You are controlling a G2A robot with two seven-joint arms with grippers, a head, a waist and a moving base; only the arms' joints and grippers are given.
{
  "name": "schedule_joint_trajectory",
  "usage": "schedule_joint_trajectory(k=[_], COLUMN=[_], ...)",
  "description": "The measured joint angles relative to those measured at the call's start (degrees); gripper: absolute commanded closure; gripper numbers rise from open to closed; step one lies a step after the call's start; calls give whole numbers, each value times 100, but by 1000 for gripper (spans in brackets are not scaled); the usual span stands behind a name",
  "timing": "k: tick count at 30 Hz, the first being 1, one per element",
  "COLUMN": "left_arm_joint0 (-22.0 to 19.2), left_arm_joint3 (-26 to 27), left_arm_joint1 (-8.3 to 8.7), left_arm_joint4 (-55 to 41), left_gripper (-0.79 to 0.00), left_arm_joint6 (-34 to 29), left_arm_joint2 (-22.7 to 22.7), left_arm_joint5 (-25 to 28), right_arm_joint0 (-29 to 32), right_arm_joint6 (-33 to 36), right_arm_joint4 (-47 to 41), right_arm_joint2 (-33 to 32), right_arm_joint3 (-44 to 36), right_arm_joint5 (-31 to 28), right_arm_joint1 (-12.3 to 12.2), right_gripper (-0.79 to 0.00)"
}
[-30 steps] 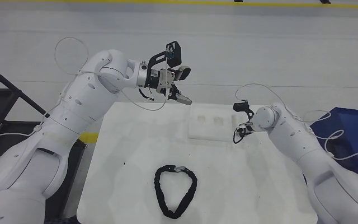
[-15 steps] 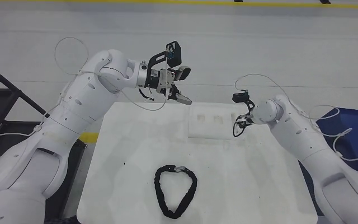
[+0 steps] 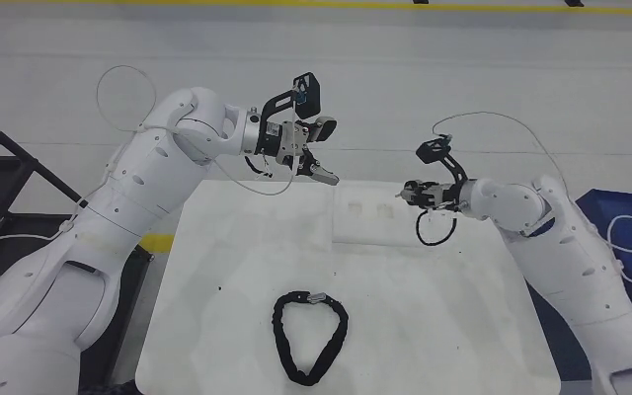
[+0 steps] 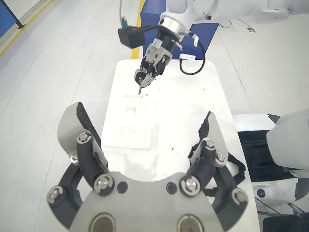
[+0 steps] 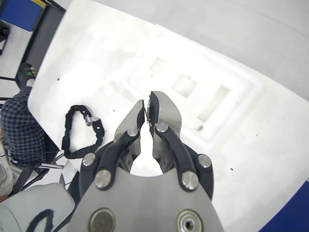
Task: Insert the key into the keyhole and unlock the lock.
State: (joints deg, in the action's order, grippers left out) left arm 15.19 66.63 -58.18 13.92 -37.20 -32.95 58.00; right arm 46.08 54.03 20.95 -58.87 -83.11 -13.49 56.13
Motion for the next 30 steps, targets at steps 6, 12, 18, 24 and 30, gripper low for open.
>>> schedule_joint_trajectory(k=[6,12,18,24,30], left_arm_joint0=[0,0,0,0,0], left_arm_joint3=[0,0,0,0,0], left_arm_joint1=[0,0,0,0,0], left_arm_joint4=[0,0,0,0,0], left_gripper=[-785,-785,-785,-785,-785], left_arm_joint6=[0,0,0,0,0], left_arm_joint2=[0,0,0,0,0], left_arm_joint5=[0,0,0,0,0], right_arm_joint0=[916,1548,1826,1819,1819], right_arm_joint6=[-366,-807,-988,-929,-930], right_arm_joint4=[-404,-821,-1208,-1274,-1274], right_arm_joint2=[-1030,-1680,-1916,-1910,-1910], right_arm_joint3=[-983,-1309,-1229,-1206,-1206], right_arm_joint5=[-619,-1091,-1440,-1494,-1494], right_arm_joint1=[-238,-336,-363,-365,-365], right_gripper=[0,0,0,0,0])
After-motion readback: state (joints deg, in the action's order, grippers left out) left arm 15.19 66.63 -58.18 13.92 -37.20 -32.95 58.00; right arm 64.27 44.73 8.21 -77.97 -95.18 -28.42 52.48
